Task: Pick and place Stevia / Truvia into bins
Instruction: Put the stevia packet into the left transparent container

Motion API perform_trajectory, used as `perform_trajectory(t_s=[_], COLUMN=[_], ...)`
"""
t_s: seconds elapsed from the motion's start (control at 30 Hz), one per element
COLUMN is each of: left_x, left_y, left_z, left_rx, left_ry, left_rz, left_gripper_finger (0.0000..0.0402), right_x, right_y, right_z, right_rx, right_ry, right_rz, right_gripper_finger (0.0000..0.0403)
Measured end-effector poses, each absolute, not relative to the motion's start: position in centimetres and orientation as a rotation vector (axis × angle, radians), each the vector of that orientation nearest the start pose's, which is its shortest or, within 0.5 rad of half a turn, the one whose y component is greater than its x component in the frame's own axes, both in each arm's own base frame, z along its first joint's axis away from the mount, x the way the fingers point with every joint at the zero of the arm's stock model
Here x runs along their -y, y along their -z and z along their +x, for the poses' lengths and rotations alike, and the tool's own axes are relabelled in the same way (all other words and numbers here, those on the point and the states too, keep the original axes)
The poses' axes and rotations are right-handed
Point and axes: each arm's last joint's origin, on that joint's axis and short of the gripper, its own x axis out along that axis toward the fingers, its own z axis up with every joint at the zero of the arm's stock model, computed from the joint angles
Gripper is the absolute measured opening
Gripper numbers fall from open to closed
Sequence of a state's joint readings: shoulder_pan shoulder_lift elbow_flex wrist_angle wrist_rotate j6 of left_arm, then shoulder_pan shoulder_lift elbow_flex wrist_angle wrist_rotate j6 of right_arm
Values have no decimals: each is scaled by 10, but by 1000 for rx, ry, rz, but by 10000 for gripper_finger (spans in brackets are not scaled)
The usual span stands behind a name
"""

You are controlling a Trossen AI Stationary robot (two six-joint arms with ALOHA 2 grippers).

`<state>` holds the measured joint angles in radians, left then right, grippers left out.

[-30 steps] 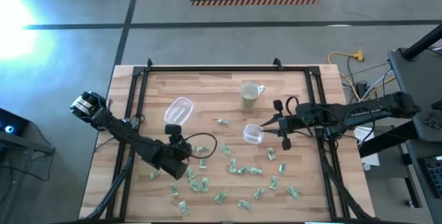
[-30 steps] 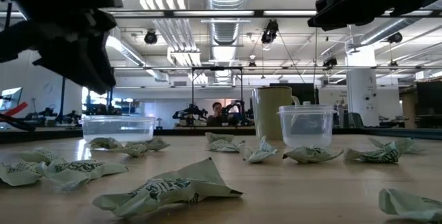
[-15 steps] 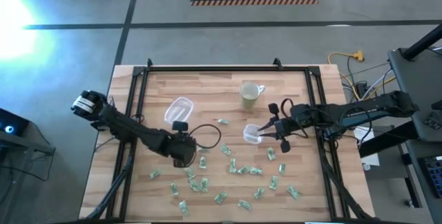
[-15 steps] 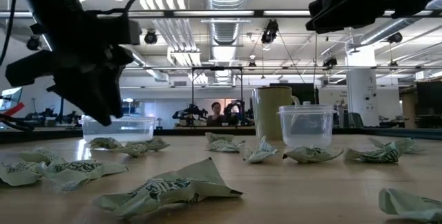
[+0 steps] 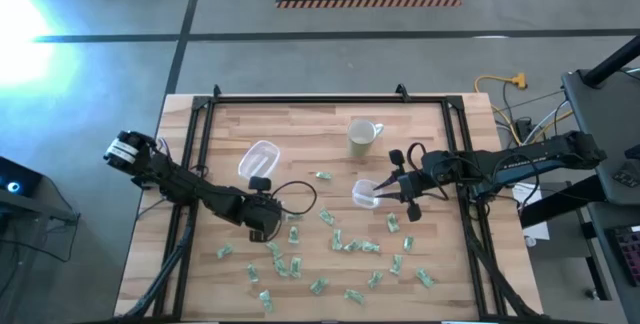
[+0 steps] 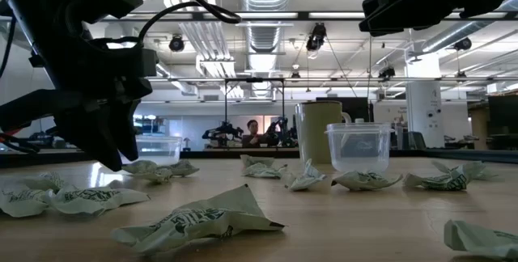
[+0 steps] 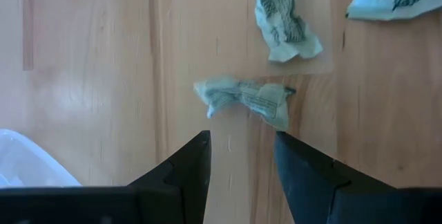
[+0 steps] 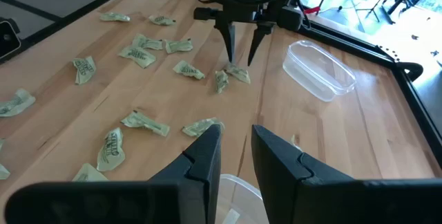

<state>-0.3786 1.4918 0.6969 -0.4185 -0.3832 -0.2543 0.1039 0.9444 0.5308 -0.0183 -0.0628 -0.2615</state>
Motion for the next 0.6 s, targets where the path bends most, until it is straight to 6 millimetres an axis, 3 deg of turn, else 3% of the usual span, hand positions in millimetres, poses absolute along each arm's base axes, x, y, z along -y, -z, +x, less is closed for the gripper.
perform_trajectory(t_s=[0.6], left_x=[81], left_y=[-150], left_z=[242], left_rx=[-1046], left_ry=[-87], left_rz=[275], left_gripper_finger=[143], right_x=[-23], right_y=[-233], right_z=[200], right_rx=[-412], right_ry=[-216], right_rz=[-248], right_gripper_finger=[73])
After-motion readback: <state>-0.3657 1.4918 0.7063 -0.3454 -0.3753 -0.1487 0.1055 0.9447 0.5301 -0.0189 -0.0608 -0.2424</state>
